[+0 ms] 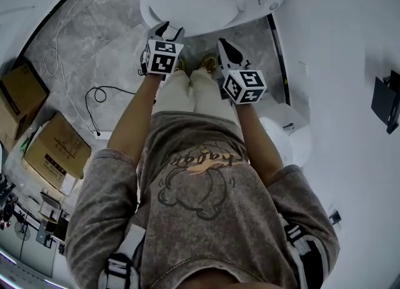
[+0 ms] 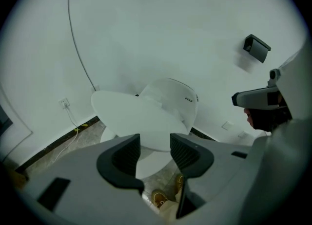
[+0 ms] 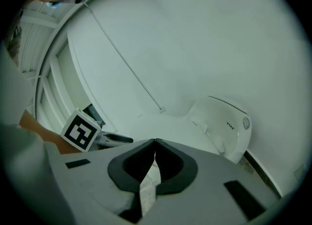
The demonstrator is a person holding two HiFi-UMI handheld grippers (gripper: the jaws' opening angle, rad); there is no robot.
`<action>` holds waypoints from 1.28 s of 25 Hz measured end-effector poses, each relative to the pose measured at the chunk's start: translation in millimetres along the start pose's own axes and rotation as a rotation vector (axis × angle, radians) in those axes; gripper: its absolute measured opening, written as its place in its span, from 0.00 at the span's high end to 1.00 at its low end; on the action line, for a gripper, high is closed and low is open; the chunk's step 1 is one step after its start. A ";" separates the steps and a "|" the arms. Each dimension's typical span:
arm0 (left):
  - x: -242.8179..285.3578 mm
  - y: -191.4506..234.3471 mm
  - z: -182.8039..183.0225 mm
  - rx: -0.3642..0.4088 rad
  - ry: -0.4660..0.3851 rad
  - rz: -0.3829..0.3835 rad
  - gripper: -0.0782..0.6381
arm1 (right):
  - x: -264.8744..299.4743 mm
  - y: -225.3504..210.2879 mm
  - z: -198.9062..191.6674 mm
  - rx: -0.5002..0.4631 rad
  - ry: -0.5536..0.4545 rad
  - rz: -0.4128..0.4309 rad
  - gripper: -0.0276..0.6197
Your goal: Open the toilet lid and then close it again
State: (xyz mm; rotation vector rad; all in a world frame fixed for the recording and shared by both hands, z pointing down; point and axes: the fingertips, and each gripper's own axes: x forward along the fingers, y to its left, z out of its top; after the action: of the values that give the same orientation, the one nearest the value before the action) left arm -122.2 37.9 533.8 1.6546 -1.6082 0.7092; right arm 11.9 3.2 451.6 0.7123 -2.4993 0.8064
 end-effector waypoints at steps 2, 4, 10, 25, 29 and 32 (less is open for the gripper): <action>5.3 8.7 -11.9 -0.021 0.015 0.010 0.61 | 9.2 -0.8 -7.3 0.002 0.018 0.005 0.92; 12.2 16.4 -24.4 -0.045 0.031 0.016 0.62 | 18.1 -1.7 -16.6 0.004 0.036 0.012 0.92; 31.6 33.7 -61.3 -0.078 0.067 0.038 0.62 | 38.3 -1.5 -47.1 0.006 0.081 0.044 0.92; 96.3 71.4 -141.3 -0.172 0.137 0.079 0.61 | 86.8 -15.9 -116.7 0.002 0.143 0.075 0.92; 113.2 77.1 -154.8 -0.176 0.147 0.077 0.61 | 95.8 -24.0 -131.4 0.011 0.150 0.068 0.92; 124.4 80.2 -162.8 -0.195 0.154 0.076 0.61 | 102.5 -27.0 -141.4 0.008 0.158 0.072 0.92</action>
State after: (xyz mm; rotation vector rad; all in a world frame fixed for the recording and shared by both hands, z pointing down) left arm -177.8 95.2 738.8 1.3725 -1.5834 0.6779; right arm -20.5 38.3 621.8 0.5410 -2.3920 0.8643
